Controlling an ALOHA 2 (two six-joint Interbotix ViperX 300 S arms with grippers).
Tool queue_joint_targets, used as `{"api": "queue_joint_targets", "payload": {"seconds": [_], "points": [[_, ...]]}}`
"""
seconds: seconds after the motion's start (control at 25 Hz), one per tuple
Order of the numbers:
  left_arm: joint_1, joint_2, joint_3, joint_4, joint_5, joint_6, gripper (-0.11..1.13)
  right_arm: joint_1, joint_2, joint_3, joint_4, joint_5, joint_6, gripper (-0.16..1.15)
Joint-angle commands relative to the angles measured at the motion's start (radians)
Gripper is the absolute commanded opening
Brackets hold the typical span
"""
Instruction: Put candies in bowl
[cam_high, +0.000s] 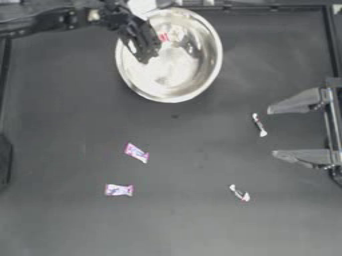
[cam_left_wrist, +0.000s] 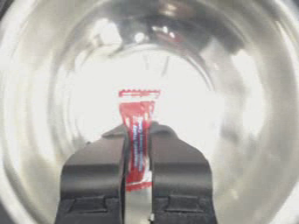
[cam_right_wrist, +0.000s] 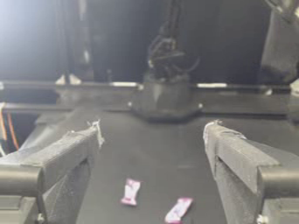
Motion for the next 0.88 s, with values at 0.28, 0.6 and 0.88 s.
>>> {"api": "queue_joint_targets", "payload": {"seconds": [0.28, 0.6, 0.88], "points": [[0.002, 0.06, -0.104, -0.005, -0.002, 0.025, 0.43, 0.002, 0.003, -0.006, 0.003, -0.009, -0.002, 0.99], [0.002, 0.067, -0.112, -0.005, -0.002, 0.026, 1.08, 0.0, 0.003, -0.005, 0.003, -0.009, -0.002, 0.99], [-0.009, 0.014, -0.107, -0.006, 0.0, 0.031, 0.98, 0.002, 0.003, -0.003, 0.003, -0.009, -0.002, 0.99]]}}
